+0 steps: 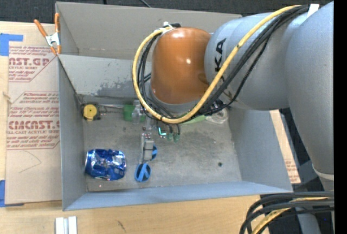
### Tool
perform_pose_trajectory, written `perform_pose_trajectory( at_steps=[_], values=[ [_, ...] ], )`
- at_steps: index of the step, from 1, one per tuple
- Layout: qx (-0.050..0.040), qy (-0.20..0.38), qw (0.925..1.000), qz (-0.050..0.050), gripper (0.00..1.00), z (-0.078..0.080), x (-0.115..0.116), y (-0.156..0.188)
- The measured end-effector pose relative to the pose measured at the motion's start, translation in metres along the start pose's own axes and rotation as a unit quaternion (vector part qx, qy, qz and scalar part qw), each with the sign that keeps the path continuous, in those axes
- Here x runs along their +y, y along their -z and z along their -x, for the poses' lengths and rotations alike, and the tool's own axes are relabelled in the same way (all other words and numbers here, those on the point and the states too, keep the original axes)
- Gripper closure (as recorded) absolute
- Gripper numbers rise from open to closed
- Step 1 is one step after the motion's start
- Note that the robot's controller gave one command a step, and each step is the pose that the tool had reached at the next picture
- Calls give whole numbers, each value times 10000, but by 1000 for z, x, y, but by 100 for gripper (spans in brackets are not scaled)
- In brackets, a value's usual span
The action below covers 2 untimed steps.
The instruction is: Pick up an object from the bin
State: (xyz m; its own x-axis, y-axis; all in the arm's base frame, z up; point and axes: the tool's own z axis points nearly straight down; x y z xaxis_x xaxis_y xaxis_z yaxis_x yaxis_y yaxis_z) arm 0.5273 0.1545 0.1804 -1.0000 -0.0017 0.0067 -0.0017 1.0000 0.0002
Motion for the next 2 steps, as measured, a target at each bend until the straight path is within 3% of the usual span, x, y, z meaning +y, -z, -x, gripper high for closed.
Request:
perform_pose_trajectory(
  at_steps=[1,2],
  values=[
    [-9,63,10000,7,0,-39,89,-115],
    [-39,-148,9999,7,0,-45,72,-80]
  ],
)
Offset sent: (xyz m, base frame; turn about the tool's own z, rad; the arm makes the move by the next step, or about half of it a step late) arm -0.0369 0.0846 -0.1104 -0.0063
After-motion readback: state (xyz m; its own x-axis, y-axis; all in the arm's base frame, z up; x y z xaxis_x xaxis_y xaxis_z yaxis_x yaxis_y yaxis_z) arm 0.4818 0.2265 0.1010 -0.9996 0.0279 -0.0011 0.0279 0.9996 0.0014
